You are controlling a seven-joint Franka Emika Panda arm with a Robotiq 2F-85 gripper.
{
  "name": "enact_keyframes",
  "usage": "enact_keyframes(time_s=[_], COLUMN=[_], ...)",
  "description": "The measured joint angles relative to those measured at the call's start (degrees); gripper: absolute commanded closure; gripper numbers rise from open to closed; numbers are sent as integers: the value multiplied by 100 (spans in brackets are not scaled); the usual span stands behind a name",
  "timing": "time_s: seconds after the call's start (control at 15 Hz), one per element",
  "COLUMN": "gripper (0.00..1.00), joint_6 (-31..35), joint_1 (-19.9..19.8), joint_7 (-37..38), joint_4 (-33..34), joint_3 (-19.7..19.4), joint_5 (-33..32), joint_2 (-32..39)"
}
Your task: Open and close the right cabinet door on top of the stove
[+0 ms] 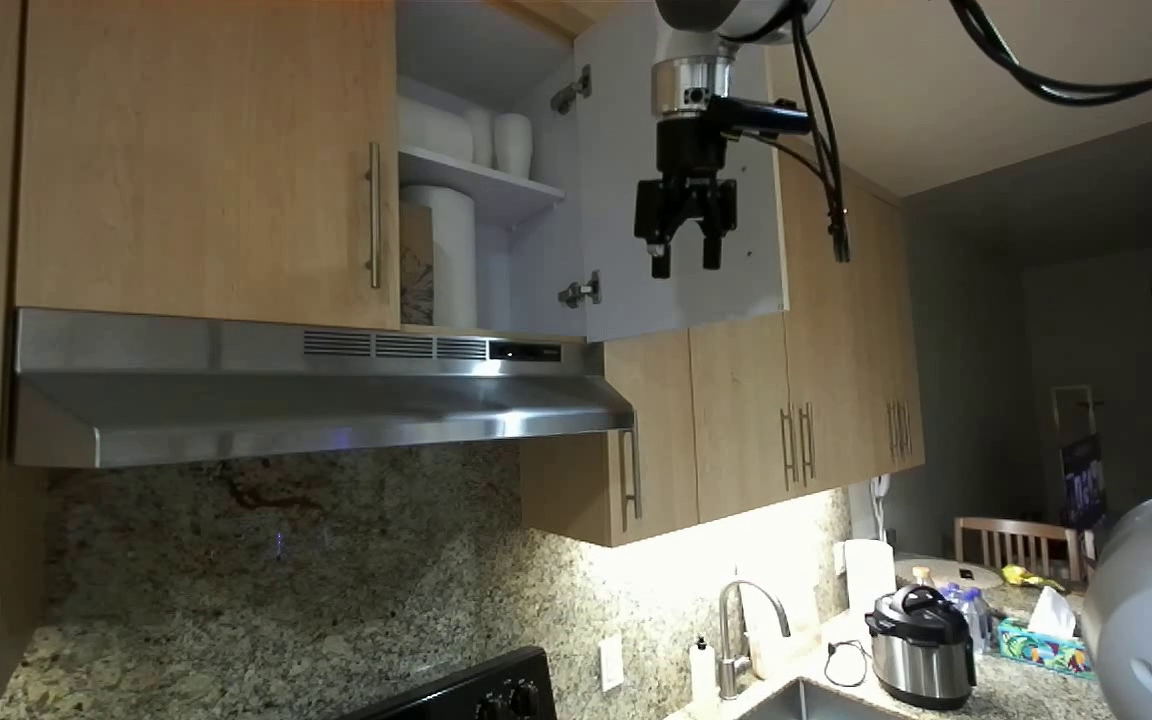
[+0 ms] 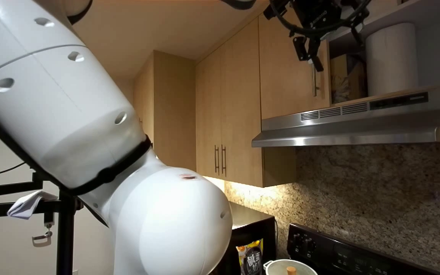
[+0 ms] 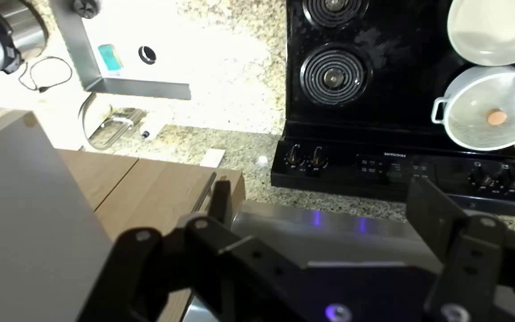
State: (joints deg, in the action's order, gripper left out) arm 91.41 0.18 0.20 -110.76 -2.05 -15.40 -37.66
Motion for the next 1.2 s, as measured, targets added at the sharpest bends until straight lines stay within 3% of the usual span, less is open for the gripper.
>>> enact_keyframes(time_s=[0.67,1.2], gripper=[0,0], joint_6=[42,588], joint_1=[0,162], joint_7=[5,-257], joint_4=[-1694,-1916], joint_3=[-212,-259], joint_5=[537,635], joint_2=[-577,-184])
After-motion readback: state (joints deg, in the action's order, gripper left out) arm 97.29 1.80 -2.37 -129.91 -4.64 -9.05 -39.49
